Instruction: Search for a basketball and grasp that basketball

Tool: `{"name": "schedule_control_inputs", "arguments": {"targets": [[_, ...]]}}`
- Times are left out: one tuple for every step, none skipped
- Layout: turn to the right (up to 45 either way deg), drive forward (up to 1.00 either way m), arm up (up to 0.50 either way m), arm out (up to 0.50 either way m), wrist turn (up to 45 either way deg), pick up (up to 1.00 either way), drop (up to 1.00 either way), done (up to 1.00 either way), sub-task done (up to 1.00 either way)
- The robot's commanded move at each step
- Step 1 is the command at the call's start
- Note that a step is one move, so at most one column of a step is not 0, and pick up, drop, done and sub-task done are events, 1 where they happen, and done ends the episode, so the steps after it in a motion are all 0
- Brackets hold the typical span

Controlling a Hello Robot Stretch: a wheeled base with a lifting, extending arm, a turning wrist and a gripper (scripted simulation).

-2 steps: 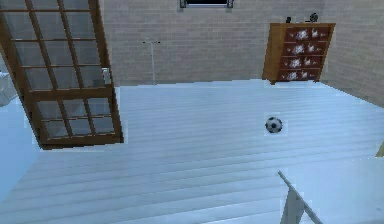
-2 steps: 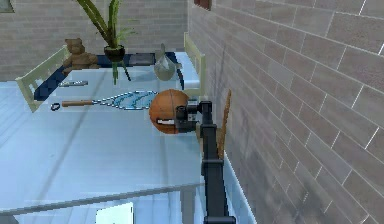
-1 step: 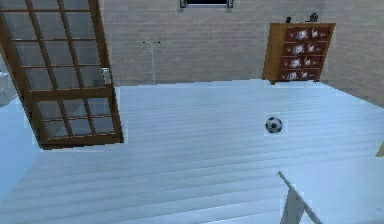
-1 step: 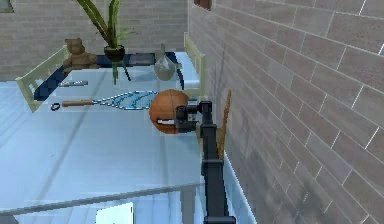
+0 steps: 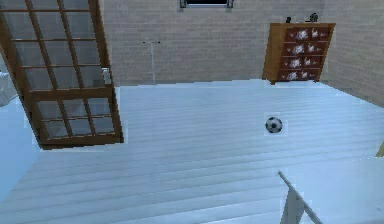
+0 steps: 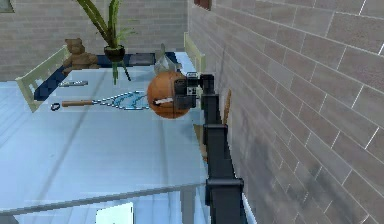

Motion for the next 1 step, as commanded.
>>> {"name": "schedule_control_inputs", "arguments": {"targets": [[0.0,0.00,0.00,0.00,0.0,0.00,0.00,1.00,0.00]]}}
